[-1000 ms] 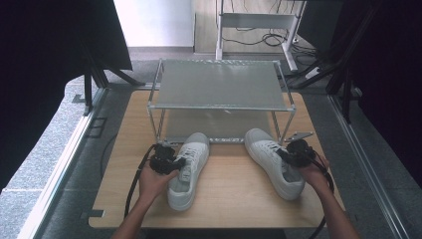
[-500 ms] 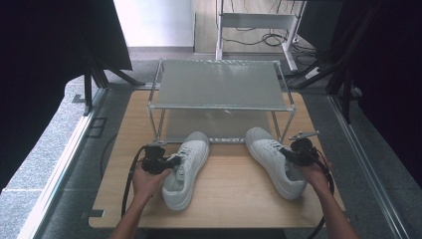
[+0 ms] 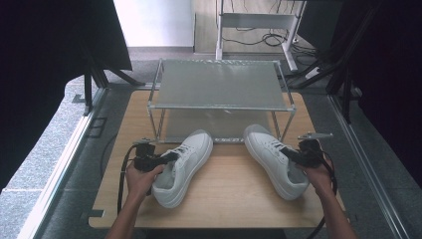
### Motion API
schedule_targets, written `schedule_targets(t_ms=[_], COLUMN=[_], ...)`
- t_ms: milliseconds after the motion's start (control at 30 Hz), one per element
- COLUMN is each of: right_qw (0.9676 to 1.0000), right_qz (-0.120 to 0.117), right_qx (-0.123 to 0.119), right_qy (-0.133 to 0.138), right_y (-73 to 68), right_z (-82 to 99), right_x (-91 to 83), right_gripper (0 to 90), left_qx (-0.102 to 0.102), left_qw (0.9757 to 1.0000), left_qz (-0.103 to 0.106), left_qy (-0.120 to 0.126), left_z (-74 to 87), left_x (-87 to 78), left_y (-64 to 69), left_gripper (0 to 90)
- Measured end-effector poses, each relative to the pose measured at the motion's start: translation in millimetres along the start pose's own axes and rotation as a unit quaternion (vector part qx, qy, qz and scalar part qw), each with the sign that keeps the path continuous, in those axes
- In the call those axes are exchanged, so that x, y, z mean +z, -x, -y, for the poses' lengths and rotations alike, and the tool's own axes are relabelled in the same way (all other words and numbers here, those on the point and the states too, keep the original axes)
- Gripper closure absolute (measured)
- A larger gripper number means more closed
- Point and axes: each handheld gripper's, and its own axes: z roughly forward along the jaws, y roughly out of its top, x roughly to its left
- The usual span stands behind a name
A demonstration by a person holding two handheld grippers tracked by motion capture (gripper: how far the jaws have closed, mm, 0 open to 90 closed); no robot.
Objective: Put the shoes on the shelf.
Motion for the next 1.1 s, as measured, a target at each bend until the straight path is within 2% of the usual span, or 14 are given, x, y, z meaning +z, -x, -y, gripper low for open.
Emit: schedule_targets(t_ms=[67, 200, 333, 467, 733, 933, 967, 1000, 1100], right_qw=[1.0000, 0.9987, 0.9975, 0.9961, 0.9927, 0.9898, 0.9890, 0.9861, 0.9817], right_qz=[-0.007, -0.041, -0.053, -0.063, -0.086, -0.103, -0.107, -0.119, -0.139], right_qx=[0.004, 0.017, 0.021, 0.027, 0.035, 0.039, 0.041, 0.052, 0.061], right_qy=[0.006, 0.025, 0.041, 0.056, 0.077, 0.090, 0.094, 0.103, 0.115], right_y=[-0.6, -5.3, -8.6, -10.3, -15.0, -18.5, -19.2, -21.1, -23.0], right_z=[0.3, 0.9, -0.4, -2.4, -4.1, -6.8, -7.5, -8.3, -10.0], right_x=[-2.5, -13.5, -20.4, -26.0, -36.3, -42.8, -44.0, -46.1, -47.4], right_gripper=[86.9, 86.8, 86.8, 86.8, 86.8, 86.8, 86.8, 86.8, 86.8], left_qx=[0.000, 0.007, 0.009, 0.013, 0.010, 0.007, 0.007, 0.005, -0.001], left_qw=[1.0000, 0.9994, 0.9987, 0.9982, 0.9975, 0.9957, 0.9954, 0.9946, 0.9930], left_qz=[0.004, 0.021, 0.034, 0.036, 0.037, 0.051, 0.053, 0.058, 0.072], left_qy=[0.005, 0.027, 0.038, 0.046, 0.060, 0.077, 0.080, 0.086, 0.094], left_z=[-0.5, -3.5, -5.2, -6.4, -7.2, -10.6, -11.2, -12.5, -14.7], left_x=[-3.1, -17.0, -24.8, -29.5, -35.4, -42.9, -44.1, -45.8, -47.3], left_y=[1.8, 9.0, 11.6, 12.8, 12.8, 13.1, 13.6, 14.7, 16.1], left_gripper=[82.0, 82.1, 82.0, 82.0, 82.0, 81.9, 81.9, 81.9, 81.9])
